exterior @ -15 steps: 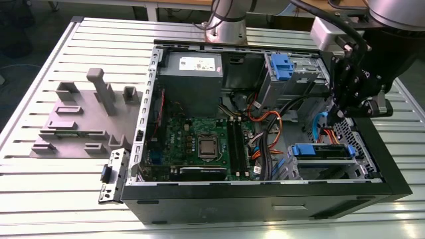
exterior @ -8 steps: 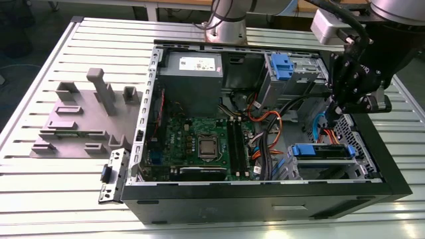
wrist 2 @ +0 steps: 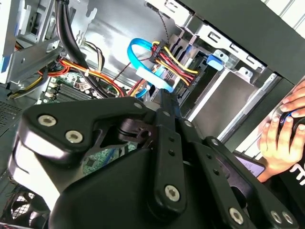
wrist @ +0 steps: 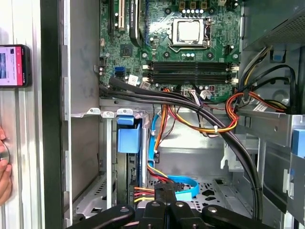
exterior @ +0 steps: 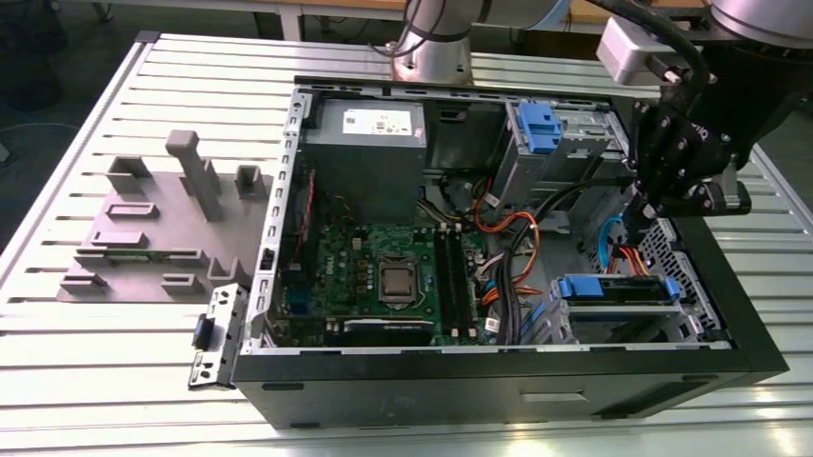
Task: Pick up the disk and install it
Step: 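Insert the second disk wire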
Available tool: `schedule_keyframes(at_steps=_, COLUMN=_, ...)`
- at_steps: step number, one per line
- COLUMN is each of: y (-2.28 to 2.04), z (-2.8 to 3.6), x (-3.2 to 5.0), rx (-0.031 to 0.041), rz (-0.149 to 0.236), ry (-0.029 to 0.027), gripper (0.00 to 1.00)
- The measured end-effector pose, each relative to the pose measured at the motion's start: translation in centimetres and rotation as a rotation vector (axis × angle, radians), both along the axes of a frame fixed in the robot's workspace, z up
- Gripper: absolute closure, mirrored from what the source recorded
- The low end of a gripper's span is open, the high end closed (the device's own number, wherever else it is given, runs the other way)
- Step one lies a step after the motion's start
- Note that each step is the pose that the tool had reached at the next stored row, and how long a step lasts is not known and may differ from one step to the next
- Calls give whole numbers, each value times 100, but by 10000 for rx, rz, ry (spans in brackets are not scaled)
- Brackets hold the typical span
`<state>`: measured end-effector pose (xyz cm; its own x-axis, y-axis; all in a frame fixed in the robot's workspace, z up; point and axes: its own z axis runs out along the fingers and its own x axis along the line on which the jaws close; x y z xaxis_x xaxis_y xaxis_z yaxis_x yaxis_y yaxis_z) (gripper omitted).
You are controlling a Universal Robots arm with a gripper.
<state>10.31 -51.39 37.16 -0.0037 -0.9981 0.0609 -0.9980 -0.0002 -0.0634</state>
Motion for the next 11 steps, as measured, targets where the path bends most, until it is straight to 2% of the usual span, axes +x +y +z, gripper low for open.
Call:
schedule_keyframes(at_steps=1, y=1, z=-3, x=5, rx=-14, rz=-1, ry=0, gripper=83)
schedule_keyframes(at_steps=2, y=3, z=-4, x=10, rx=-28, rz=-1, ry=0, gripper=83)
schedule_keyframes(at_steps=3, y=5, z=-7, x=15, rx=-47, rz=0, ry=0, gripper=76)
schedule_keyframes(at_steps=6, y=11, z=-23, x=24, rx=-93, rz=-1, ry=0, gripper=76)
schedule_keyframes(at_steps=11, y=11, z=-79, x=25, rx=-221, rz=-1, ry=0, gripper=76)
